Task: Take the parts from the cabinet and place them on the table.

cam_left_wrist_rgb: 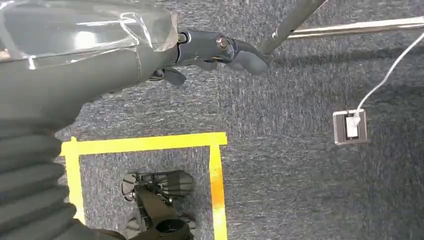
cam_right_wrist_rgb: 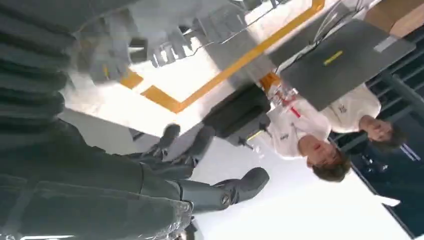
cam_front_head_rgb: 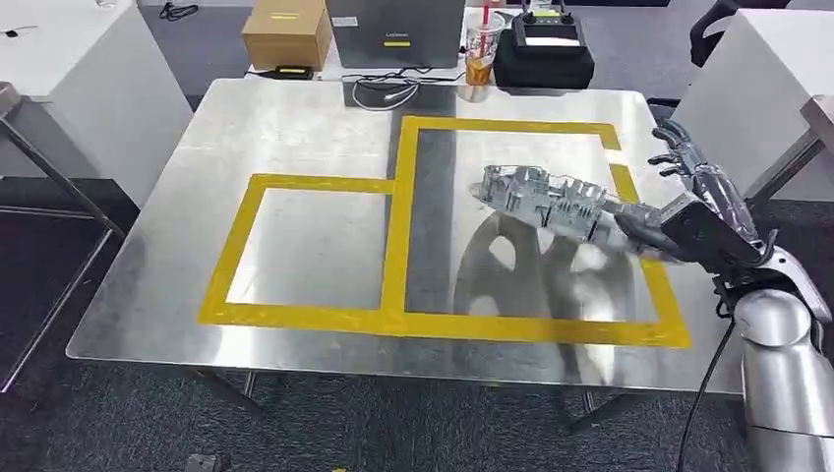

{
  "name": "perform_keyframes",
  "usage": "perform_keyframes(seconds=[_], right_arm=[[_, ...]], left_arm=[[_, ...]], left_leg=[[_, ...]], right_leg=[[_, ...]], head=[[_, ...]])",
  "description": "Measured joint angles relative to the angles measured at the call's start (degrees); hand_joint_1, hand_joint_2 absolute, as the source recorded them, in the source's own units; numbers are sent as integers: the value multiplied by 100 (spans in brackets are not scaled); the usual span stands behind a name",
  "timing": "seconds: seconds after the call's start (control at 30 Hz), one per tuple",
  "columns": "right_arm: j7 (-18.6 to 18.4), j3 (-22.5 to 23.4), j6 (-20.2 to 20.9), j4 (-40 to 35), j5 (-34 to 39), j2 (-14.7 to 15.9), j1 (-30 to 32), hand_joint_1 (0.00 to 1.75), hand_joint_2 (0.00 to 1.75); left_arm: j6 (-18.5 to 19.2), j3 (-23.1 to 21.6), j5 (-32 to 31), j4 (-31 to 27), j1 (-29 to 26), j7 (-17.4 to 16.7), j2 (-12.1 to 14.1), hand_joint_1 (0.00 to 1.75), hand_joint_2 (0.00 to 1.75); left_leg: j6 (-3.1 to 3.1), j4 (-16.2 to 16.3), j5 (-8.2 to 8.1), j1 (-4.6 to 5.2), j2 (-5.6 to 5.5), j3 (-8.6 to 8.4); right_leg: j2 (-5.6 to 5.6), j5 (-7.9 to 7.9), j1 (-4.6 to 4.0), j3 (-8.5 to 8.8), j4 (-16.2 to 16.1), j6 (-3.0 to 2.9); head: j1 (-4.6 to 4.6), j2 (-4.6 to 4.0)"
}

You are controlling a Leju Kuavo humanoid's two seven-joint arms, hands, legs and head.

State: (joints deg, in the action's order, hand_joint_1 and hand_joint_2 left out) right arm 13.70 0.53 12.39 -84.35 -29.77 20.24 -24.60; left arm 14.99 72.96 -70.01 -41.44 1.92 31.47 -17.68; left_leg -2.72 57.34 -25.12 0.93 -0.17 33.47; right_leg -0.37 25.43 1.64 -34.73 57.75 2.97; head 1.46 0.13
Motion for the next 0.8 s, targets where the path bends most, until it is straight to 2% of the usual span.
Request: perform_keyframes(seconds=[0.03, 0.13, 0.17, 0.2, 0.23, 0.3, 0.33, 0.37, 0.4, 0.43, 0.47, 0.5, 0.53, 0.63, 0.67, 0.7, 0.73, 0.77, 0.8], right_arm=[[-55, 9, -26, -11, -31, -11, 3, 0, 0], [-172, 98, -129, -33, -109, -55, 22, 0, 0], [-205, 120, -166, -42, -140, -63, 19, 0, 0], [-229, 151, -195, -61, -175, -70, 24, 0, 0], [-243, 168, -208, -70, -203, -81, 24, 0, 0], [-271, 214, -242, -76, -279, -101, 34, 0, 0], [-275, 243, -267, -76, -310, -107, 55, 0, 0], [-277, 267, -286, -76, -349, -111, 75, 0, 0], [-282, 286, -319, -76, -389, -114, 86, 0, 0], [-293, 306, -354, -81, -426, -116, 83, 0, 0], [-297, 354, -400, -105, -466, -122, 82, 0, 0], [-314, 402, -432, -140, -483, -133, 80, 0, 0], [-328, 446, -466, -159, -498, -138, 69, 0, 0], [-356, 538, -483, -232, -529, -175, 77, 0, 0], [-360, 568, -485, -279, -533, -181, 65, 0, 0], [-356, 601, -487, -304, -529, -188, 47, 0, 0], [-350, 619, -487, -317, -520, -194, 2, 0, 0], [-345, 632, -487, -317, -511, -199, -23, 0, 0], [-343, 636, -487, -317, -509, -210, -21, 0, 0]], left_arm=[[0, 0, 2, -13, 0, -33, -11, 0, 0], [-2, -2, 35, -50, -4, -81, -24, 0, 0], [-2, -4, 35, -66, -4, -92, -20, 0, 0], [-2, -7, 41, -72, -5, -96, -28, 0, 0], [-2, -7, 41, -72, -6, -105, -35, 0, 0], [-7, -20, 41, -72, -8, -135, -37, 0, 0], [-18, -26, 44, -72, -12, -142, -37, 0, 0], [-24, -31, 44, -72, -15, -148, -37, 0, 0], [-44, -35, 55, -72, -14, -153, -37, 0, 0], [-59, -39, 72, -72, -12, -164, -37, 0, 0], [-70, -46, 103, -74, -11, -188, -35, 0, 0], [-79, -48, 118, -87, -9, -216, -33, 0, 0], [-79, -48, 144, -98, -7, -256, -28, 0, 0], [-114, -46, 249, -109, 1, -387, -42, 0, 0], [-124, -44, 286, -125, 3, -439, -42, 0, 0], [-140, -39, 321, -135, 7, -496, -50, 0, 0], [-140, -37, 361, -138, 18, -561, -54, 0, 0], [-140, -28, 394, -138, 21, -614, -61, 0, 0], [-136, -22, 404, -138, 17, -640, -72, 0, 0]], left_leg=[[31, 36, -33, 17, 0, 13], [54, 44, -47, 4, 13, 11], [91, 89, -89, -9, 8, 47], [146, 251, -215, -12, 12, 103], [190, 591, -408, -41, 11, 249], [249, 1578, -818, -96, 12, 734], [260, 1890, -879, -110, 12, 910], [256, 1892, -799, -117, 12, 943], [247, 1630, -606, -118, 13, 842], [225, 1165, -344, -117, 11, 632], [180, 576, -66, -112, 8, 350], [119, 112, 52, -94, -10, 135], [105, 66, -12, -69, -1, 91], [61, 66, -15, -29, 3, 117], [8, -35, 64, -44, 9, 33], [-25, -111, 112, -72, 17, -10], [-66, -135, 138, -72, 17, -12], [-78, -130, 156, -63, 22, -3], [-80, -128, 157, -51, 21, 2]], right_leg=[[34, -28, -16, 42, -20, -75], [45, -22, -35, 38, -9, -179], [48, -34, 20, 60, -21, -203], [46, -23, 24, 80, -22, -244], [47, -18, 28, 86, -21, -252], [47, -15, 23, 85, -18, -254], [47, -10, 22, 86, -17, -258], [48, -9, 22, 91, -16, -258], [53, -7, 22, 99, -17, -256], [65, -6, 21, 111, -17, -256], [75, -1, 16, 126, -21, -251], [77, 6, 23, 130, -27, -239], [85, 9, -37, 109, -25, -210], [87, -12, 9, 121, -70, -124], [90, -24, -18, 129, -89, -71], [61, 72, 1, 56, 35, -95], [63, 264, -10, -75, 351, -155], [63, 480, -18, -278, 821, -194], [62, 671, -19, -487, 1295, -210]], head=[[13, 0], [11, 0], [4, 0], [26, 0], [42, 0], [37, 0], [39, 0], [37, 0], [42, 0], [37, 0], [42, 0], [35, 0], [31, 0], [35, 0], [39, 0], [16, 0], [13, 0], [15, 0], [20, 0]])
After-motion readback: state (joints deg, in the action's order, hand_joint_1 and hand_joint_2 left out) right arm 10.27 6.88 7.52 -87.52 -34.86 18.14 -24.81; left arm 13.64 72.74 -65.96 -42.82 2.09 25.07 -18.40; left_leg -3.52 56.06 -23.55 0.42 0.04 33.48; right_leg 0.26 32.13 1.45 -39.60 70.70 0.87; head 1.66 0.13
